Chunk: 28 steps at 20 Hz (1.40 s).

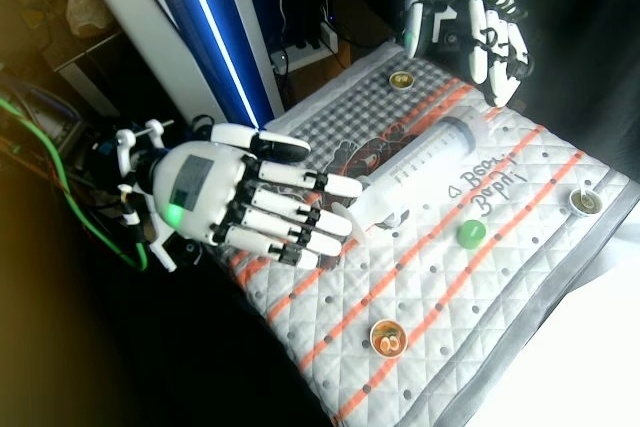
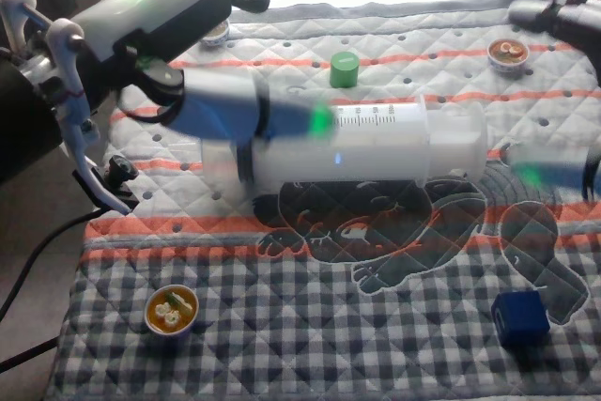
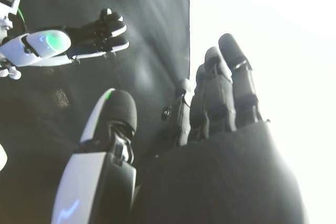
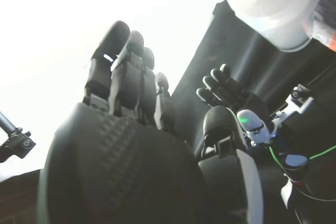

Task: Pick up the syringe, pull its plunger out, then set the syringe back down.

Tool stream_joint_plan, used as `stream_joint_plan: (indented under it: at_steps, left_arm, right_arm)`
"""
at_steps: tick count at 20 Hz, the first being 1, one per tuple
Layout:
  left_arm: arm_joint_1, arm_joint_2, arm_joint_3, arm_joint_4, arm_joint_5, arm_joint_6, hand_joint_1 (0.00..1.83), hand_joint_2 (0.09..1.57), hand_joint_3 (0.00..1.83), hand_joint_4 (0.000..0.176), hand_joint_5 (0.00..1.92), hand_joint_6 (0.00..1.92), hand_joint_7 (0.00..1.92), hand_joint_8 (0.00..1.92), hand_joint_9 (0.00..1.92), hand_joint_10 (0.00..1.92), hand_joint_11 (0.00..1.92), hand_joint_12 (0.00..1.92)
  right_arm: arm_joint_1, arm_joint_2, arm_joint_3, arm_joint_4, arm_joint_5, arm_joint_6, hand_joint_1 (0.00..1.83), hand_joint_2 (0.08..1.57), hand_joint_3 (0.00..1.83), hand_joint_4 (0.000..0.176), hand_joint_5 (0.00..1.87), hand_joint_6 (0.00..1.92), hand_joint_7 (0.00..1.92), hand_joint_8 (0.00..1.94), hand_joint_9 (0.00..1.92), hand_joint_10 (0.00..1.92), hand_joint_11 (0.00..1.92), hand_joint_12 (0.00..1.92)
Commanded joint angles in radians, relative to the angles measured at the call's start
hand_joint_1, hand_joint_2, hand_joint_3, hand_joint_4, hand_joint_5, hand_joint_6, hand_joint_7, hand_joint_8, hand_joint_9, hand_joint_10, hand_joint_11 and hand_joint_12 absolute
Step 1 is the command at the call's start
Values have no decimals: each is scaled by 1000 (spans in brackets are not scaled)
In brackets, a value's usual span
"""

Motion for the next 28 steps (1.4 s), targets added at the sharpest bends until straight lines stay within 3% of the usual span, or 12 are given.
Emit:
stream_joint_plan:
  at_steps: [1, 3, 8, 10, 14, 18, 21, 23, 24, 25, 26, 28]
  left_arm:
    - [-5, 0, -4, 6, 128, -7, 868, 816, 51, 0, 236, 28, 36, 6, 51, 46, 0, 949]
    - [-6, 0, -1, 4, 129, -7, 856, 842, 23, 0, 222, 7, 115, 13, 124, 58, 0, 1028]
    - [-32, -29, 31, 1, 91, -7, 848, 869, 7, 0, 239, 2, 136, 0, 108, 27, 0, 865]
    - [-61, -64, 75, 3, 31, -7, 831, 851, 0, 0, 143, 0, 58, 0, 20, 1, 0, 535]
    - [-109, -148, 171, 15, -124, -7, 984, 772, 0, 0, 101, 7, 37, 8, 14, 6, 0, 696]
    - [-129, -219, 238, 64, -262, -6, 980, 684, 0, 0, 141, 4, 94, 3, 81, 21, 0, 993]
    - [-131, -260, 278, 91, -333, -6, 987, 724, 5, 39, 111, 0, 66, 0, 26, 3, 0, 1051]
    - [-132, -294, 313, 99, -388, -6, 959, 744, 4, 2, 117, 0, 73, 0, 33, 4, 0, 857]
    - [-131, -313, 333, 99, -418, -6, 968, 746, 4, 23, 113, 0, 73, 0, 32, 3, 0, 837]
    - [-129, -329, 352, 99, -442, -5, 992, 733, 0, 20, 143, 5, 122, 8, 95, 24, 0, 910]
    - [-125, -344, 368, 99, -463, -5, 1014, 737, 0, 2, 163, 5, 147, 6, 120, 25, 0, 891]
    - [-119, -367, 396, 99, -502, -4, 1007, 786, 8, 0, 195, 3, 136, 2, 100, 8, 0, 1030]
  right_arm:
    - [12, 0, -2, -10, 130, 4, 869, 810, 14, 102, 443, 21, 334, 7, 248, 30, 0, 737]
    - [14, 0, 0, -10, 131, 4, 867, 826, 9, 102, 453, 12, 347, 4, 265, 23, 0, 763]
    - [15, 0, 0, -7, 131, 4, 853, 864, 8, 103, 460, 5, 352, 1, 269, 10, 0, 723]
    - [15, 0, 0, -2, 131, 4, 855, 868, 6, 78, 439, 0, 345, 0, 283, 11, 0, 740]
    - [15, -1, 1, -1, 131, 4, 843, 874, 3, 63, 405, 1, 338, 0, 299, 10, 0, 801]
    - [18, -1, 2, -1, 132, 4, 806, 877, 2, 28, 387, 1, 336, 1, 318, 9, 0, 871]
    - [19, -1, 2, -1, 132, 4, 796, 878, 1, 39, 410, 10, 356, 7, 331, 11, 0, 907]
    - [21, -1, 2, -1, 132, 4, 814, 873, 0, 38, 405, 4, 361, 5, 333, 8, 0, 875]
    - [23, -1, 3, -1, 132, 4, 821, 876, 1, 35, 407, 4, 363, 6, 337, 10, 0, 873]
    - [23, -1, 3, -1, 132, 4, 804, 875, 0, 49, 417, 6, 371, 6, 345, 10, 0, 889]
    - [24, -1, 3, -1, 132, 4, 800, 881, 3, 50, 422, 7, 372, 5, 346, 10, 0, 892]
    - [27, -1, 4, -2, 132, 4, 834, 896, 4, 46, 424, 5, 379, 5, 353, 9, 0, 875]
